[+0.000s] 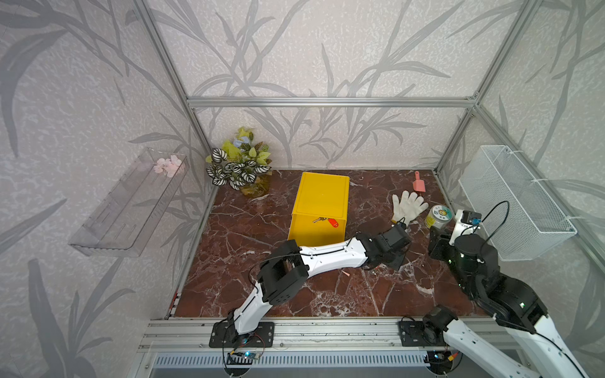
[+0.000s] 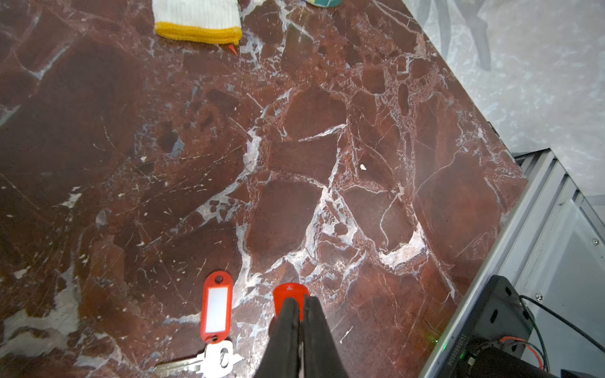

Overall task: Take the keys out of the drawer
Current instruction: Place the key at the center of the board.

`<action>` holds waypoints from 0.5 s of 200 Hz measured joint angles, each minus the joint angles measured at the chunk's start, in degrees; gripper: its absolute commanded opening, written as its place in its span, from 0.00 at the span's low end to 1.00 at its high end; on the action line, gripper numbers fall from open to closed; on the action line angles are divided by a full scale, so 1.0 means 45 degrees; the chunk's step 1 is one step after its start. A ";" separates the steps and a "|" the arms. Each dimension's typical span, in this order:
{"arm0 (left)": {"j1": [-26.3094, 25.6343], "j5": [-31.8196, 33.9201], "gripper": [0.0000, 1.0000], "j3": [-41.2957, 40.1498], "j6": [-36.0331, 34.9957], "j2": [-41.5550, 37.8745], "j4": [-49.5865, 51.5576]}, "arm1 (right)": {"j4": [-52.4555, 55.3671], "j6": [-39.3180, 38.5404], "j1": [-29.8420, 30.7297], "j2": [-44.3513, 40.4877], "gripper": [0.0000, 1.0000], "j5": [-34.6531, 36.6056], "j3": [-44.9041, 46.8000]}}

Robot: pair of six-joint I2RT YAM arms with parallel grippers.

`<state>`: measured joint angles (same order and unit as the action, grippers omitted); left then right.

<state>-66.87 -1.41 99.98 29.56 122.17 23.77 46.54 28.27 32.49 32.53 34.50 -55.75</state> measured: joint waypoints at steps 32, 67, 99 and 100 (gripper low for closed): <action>0.0141 -0.0063 0.34 0.0005 0.0092 0.0005 0.0355 | -0.0010 -0.0107 0.0000 0.0000 0.45 0.0000 0.0005; 0.0219 -0.0097 0.37 -0.0005 0.0296 0.0000 0.0481 | -0.0024 -0.0117 0.0000 0.0053 0.45 -0.0087 0.0005; 0.0248 -0.0102 0.29 -0.0729 0.0277 -0.0835 0.0136 | -0.0044 -0.0248 -0.0019 0.0364 0.45 -0.0758 -0.0102; 0.0248 -0.0097 0.29 -0.0748 0.0277 -0.0865 0.0131 | -0.0044 -0.0262 -0.0019 0.0379 0.45 -0.0801 -0.0117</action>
<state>-65.76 -1.85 96.62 30.81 118.28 24.36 46.35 27.09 32.40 34.24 30.89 -56.27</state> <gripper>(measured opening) 0.313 0.445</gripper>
